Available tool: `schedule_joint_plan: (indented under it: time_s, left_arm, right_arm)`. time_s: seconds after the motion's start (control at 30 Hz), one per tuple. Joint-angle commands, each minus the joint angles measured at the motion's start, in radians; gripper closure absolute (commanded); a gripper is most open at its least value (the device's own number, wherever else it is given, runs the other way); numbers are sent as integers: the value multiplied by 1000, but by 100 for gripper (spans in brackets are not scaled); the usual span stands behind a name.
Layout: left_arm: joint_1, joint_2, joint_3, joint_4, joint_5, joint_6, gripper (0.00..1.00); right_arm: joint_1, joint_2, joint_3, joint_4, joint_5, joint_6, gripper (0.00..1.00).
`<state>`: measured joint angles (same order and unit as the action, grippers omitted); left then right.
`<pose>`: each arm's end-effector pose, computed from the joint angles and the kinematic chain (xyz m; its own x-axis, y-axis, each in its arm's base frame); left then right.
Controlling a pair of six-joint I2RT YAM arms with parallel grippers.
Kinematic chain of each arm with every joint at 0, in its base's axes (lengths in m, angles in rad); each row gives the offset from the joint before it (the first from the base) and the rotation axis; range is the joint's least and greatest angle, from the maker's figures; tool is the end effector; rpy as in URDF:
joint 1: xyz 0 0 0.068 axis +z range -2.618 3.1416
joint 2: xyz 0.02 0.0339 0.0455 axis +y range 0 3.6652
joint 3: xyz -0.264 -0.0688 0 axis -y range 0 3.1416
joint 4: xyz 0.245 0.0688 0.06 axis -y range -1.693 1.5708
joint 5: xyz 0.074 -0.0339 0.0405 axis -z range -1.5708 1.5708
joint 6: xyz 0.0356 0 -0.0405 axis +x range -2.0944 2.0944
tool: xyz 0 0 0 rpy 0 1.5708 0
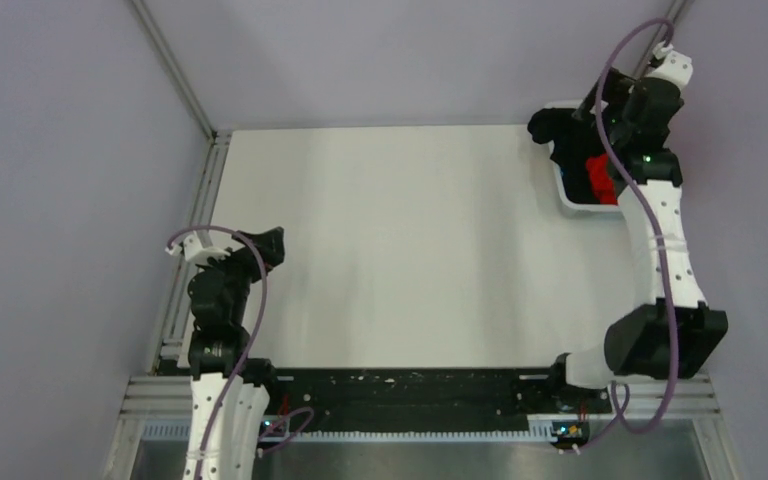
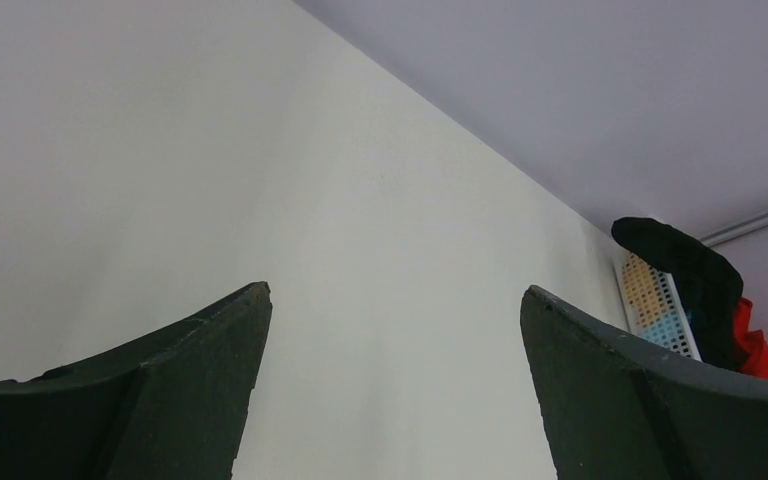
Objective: Fold and stack the t-shirts
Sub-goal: Grab crumpled tshirt from bin with the right arm
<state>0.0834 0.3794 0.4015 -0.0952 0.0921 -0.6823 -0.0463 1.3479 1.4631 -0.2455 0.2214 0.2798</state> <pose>0.1274 0.0074 0.2687 -0.0618 -0.6353 -0.7698 -0.0393 0.7722 -0.6341 0.3052 -0.0220 0.4446 -0.0522 0.2721 -0.9608 0.2883 0.9253 0.2464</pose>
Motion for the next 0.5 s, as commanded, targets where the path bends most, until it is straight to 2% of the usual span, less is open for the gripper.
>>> schedule_joint_plan:
  time_s: [0.0,0.17,0.33,0.47]
  left_arm:
    - [1,-12,-4,15,-23,-11,1]
    - [1,-2,-6,32,-11,-17,1]
    - [1,5,-11,40,0,-19,1]
    - [1,7,-12,30,-26,-19,1]
  right_arm:
    - [-171,182,149,-281,-104,-17,1]
    - [-282,329,192,-312,-210,-30,3]
    - [-302,455,216,-278,-291,-76,6]
    - [-303,542,242,-258,-288,-90,15]
